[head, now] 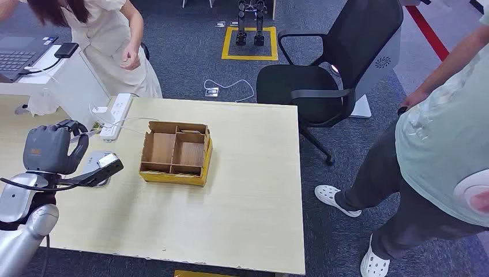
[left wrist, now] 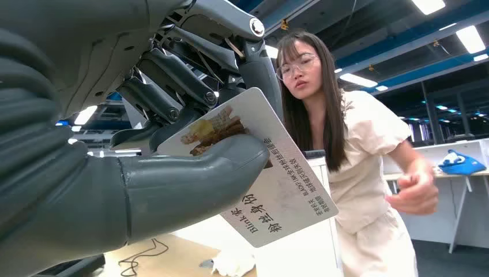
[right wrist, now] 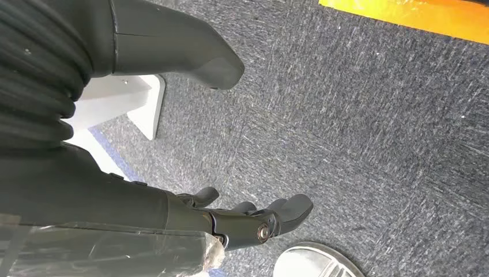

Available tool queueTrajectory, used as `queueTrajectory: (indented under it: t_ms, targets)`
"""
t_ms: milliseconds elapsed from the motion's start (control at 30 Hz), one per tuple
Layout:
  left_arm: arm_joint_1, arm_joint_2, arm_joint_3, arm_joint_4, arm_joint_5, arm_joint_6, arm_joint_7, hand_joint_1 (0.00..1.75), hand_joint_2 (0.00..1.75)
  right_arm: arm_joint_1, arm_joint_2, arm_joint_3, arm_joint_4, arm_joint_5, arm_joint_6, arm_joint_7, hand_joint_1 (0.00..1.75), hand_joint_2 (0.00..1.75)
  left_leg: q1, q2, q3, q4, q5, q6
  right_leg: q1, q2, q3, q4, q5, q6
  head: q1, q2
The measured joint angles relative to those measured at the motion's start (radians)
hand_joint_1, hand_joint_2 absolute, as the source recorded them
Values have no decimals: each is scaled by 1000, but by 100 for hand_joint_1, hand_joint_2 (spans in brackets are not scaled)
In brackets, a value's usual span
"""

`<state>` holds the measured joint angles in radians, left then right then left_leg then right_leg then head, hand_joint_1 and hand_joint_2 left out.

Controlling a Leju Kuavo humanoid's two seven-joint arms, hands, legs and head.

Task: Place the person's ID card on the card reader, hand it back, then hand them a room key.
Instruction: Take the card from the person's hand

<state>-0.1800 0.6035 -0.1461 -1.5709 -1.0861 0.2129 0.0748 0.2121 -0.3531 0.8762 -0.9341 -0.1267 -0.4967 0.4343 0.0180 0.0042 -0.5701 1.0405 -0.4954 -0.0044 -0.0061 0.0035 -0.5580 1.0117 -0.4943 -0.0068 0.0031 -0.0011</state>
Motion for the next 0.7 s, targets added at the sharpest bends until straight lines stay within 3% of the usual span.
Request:
queueTrajectory:
  t_ms: [333,700]
  targets:
    - [9,0,0,2,-21,5,-1,175,175,-1,1,0,3,1,1,-4,0,175,0,0,0,0,0,0,0,0,0,0,0,0,0,0]
    - [66,-22,4,68,-156,63,113,175,175,-4,2,1,6,2,-3,-3,0,175,0,0,0,0,0,0,0,0,0,0,0,0,0,0]
